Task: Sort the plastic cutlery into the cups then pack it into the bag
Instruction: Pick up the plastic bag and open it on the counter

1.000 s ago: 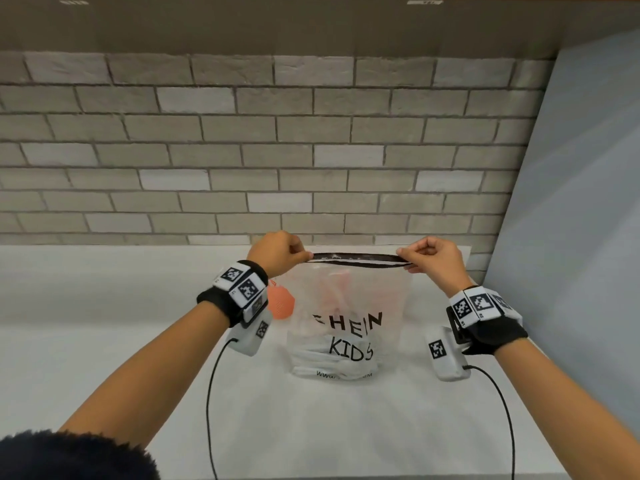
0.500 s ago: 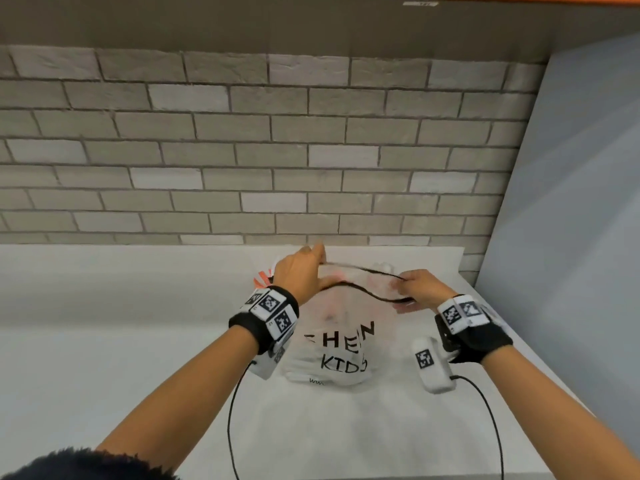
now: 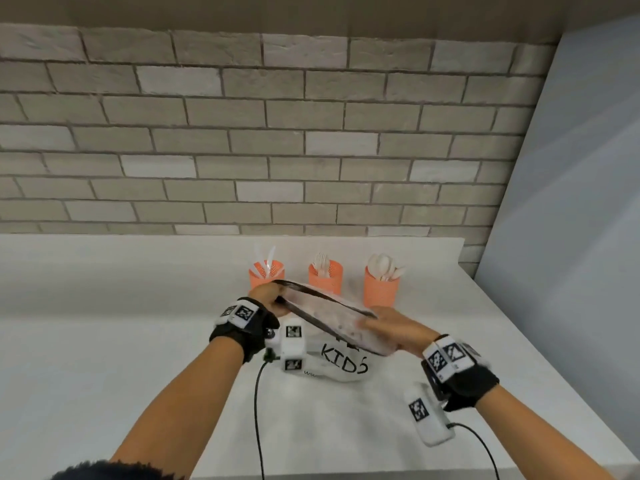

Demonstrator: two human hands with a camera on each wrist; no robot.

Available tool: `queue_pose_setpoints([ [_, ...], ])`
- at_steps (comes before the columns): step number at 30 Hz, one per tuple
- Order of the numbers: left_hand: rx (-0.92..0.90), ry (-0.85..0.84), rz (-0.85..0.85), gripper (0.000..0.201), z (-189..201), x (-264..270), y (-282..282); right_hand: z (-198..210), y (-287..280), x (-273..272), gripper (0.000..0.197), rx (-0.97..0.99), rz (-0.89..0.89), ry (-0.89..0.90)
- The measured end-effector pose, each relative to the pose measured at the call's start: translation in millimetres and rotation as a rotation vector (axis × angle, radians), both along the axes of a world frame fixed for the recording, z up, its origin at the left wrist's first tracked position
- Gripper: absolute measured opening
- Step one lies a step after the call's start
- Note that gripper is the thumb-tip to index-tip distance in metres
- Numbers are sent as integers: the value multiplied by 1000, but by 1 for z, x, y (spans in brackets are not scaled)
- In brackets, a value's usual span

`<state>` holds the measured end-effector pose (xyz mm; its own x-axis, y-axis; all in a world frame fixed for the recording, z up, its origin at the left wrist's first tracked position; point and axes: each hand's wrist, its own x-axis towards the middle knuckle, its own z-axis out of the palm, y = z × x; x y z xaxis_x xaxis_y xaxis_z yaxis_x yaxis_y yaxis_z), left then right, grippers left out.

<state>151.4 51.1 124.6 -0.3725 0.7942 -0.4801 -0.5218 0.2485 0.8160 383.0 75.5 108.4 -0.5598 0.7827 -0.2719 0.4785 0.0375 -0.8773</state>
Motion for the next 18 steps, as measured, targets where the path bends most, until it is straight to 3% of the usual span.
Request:
queue_pose_setpoints([
  [1, 7, -63, 34, 23, -2, 0, 3, -7, -1, -2, 46, 47, 79, -63],
  [3, 30, -64, 34, 21, -7, 5, 4, -14, -3, -2, 23, 70, 120, -79],
  [4, 45, -81, 17, 21, -12, 7, 5, -16, -1, 2, 16, 19, 87, -60],
  [7, 20, 25, -122, 20, -30, 4, 6, -14, 5, 18, 23, -253, -63, 176],
  [9, -28, 264, -321, 31, -41, -2, 4, -9, 12, 30, 14, -479, -158, 476],
  [12, -221, 797, -808, 51, -49, -3, -15, -16, 30, 39, 76, -669, -218, 804],
  [15, -327, 1131, -1007, 27, -60, 5, -28, -33, 37, 27, 90, -687, -289, 888],
  [16, -334, 1177, -1007, 22, -66, 7, -29, -38, 36, 20, 89, -703, -321, 938],
  [17, -322, 1083, -954, 21, -68, 9, -29, -40, 31, 15, 85, -707, -346, 987],
  [18, -289, 875, -848, 22, -67, 9, -29, -46, 30, 12, 73, -688, -388, 995],
])
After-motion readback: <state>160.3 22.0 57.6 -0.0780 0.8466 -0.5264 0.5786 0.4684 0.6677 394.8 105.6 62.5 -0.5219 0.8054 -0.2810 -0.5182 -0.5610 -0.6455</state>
